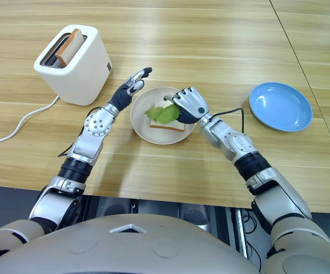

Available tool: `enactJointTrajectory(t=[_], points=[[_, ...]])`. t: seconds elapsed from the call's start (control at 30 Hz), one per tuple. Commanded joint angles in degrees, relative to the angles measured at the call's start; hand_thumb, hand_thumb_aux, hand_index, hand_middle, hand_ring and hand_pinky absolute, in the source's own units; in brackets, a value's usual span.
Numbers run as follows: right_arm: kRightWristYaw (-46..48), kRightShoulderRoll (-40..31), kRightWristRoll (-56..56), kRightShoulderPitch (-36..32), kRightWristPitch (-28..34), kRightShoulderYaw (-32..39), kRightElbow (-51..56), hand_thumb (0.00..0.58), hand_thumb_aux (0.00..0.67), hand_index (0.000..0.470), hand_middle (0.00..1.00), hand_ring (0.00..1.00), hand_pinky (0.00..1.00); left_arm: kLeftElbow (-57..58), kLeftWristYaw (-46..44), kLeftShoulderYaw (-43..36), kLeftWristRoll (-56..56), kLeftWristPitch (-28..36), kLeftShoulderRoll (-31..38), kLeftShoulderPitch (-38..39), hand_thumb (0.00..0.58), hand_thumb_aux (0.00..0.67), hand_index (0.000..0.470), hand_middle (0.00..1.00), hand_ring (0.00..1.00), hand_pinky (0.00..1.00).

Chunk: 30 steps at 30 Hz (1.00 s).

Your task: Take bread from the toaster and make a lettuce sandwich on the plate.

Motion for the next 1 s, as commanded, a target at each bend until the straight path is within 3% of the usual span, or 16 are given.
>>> enactJointTrajectory(t=[0.03, 0.6, 0.77, 1.0], points=[[3.3, -0.6, 0.1, 1.5, 1.0, -1.1, -1.5, 0.0, 0.0, 0.0, 0.0, 0.0, 0.0, 1.2, -0.2, -0.5, 0.8, 0.3, 0.1, -0.3, 0.0, 0.0, 0.0, 0.0, 0.0, 0.0], [3.3, -6.2, 5.9, -0.6, 5.5, -10.8, 11.4, 0.0, 0.0, 0.0, 0.0, 0.0, 0.0, 0.7, -0.6, -0.4, 1.2, 0.4, 0.5, 0.2, 0.0, 0.0, 0.0, 0.0, 0.0, 0.0], [5.0, -7.9, 9.0, 2.1, 3.2, -13.3, 7.2, 0.0, 0.0, 0.0, 0.0, 0.0, 0.0, 0.5, -0.5, -0.3, 1.1, 0.4, 0.7, 0.5, 0.0, 0.0, 0.0, 0.0, 0.0, 0.0], [9.4, -10.7, 13.4, 14.1, -4.3, -16.3, -12.0, 0.0, 0.0, 0.0, 0.0, 0.0, 0.0, 1.3, 0.0, 0.2, 1.0, 0.2, 0.6, 0.2, 0.0, 0.0, 0.0, 0.0, 0.0, 0.0]])
